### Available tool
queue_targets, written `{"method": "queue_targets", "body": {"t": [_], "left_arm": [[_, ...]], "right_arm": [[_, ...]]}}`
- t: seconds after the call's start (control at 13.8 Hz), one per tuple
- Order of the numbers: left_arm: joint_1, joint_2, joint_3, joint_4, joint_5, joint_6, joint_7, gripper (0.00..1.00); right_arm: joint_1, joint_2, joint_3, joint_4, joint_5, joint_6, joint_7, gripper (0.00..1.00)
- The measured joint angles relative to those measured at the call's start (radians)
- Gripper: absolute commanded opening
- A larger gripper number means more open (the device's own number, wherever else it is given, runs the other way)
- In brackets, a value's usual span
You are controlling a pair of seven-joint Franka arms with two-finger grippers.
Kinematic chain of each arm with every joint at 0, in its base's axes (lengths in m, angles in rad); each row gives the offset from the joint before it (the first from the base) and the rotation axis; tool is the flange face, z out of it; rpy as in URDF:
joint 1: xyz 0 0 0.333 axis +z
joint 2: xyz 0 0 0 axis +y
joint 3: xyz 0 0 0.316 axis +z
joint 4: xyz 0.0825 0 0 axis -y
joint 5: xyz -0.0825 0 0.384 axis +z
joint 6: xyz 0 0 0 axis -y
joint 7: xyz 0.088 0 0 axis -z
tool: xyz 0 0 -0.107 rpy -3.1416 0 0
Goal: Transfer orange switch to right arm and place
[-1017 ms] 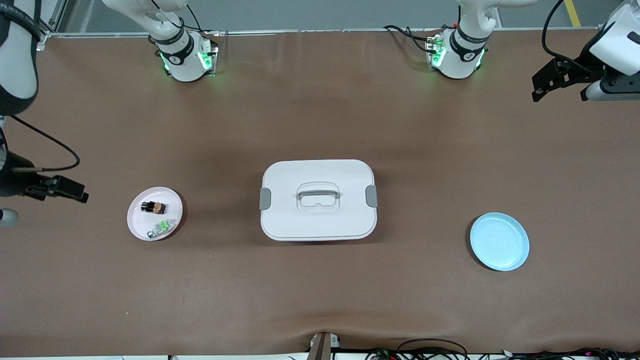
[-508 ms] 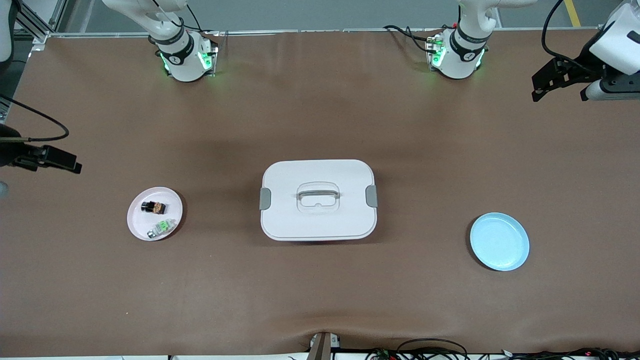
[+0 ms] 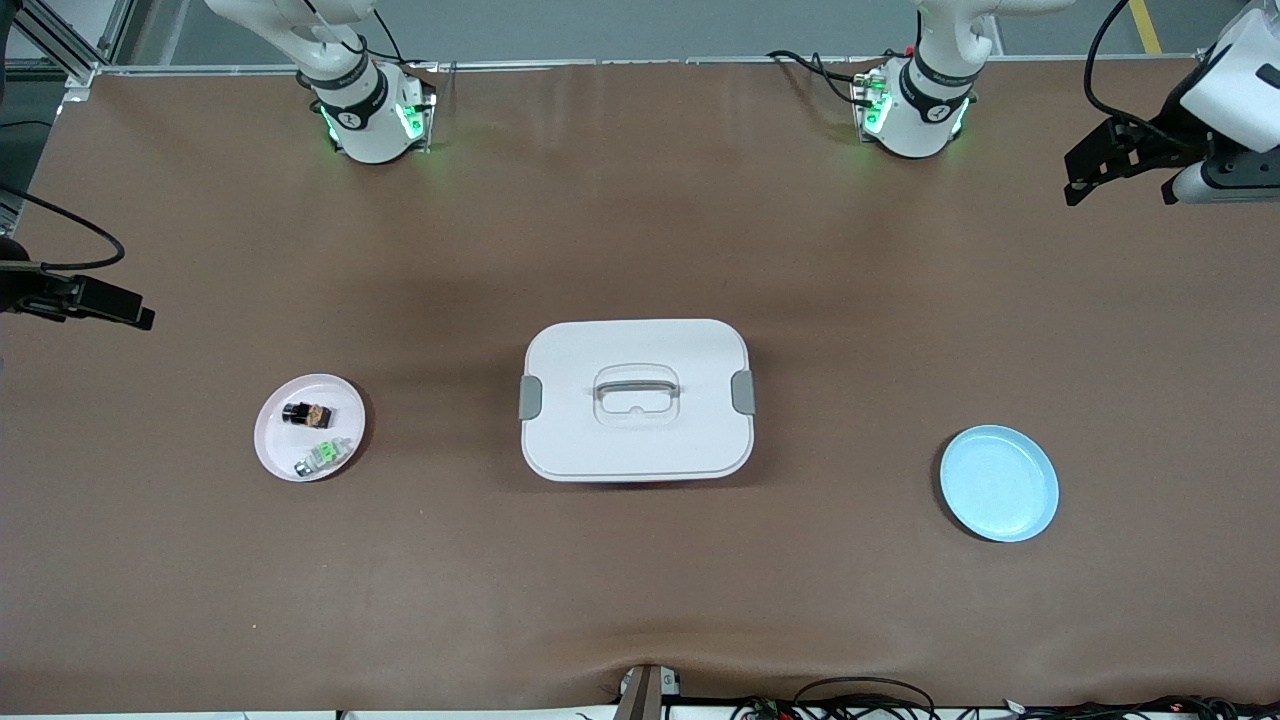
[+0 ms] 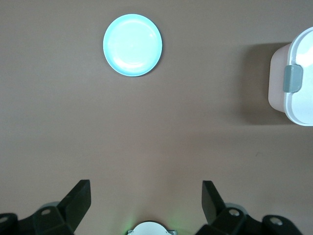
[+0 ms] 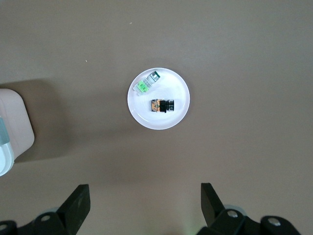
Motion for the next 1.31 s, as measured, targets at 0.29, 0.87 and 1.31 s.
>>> {"method": "queue_targets", "body": {"t": [0.29, 0.87, 1.31], "left_arm": [[0.000, 0.000, -0.002, 0.005, 0.000, 0.001, 0.000, 1.00], [-0.001, 0.009, -0.004, 0.005, 0.000, 0.030, 0.000, 1.00], [-0.001, 0.010, -0.017, 0.005, 0.000, 0.031, 0.000, 1.00]], "right_arm": [[0.000, -0.035, 0.000, 0.000, 0.000, -0.015, 0.002, 1.00], [-0.004, -0.103, -0.001, -0.106, 0.005, 0.015, 0.004, 1.00], [-0.004, -0.234, -0.001, -0.313, 0.005, 0.153, -0.033, 1.00]]}}
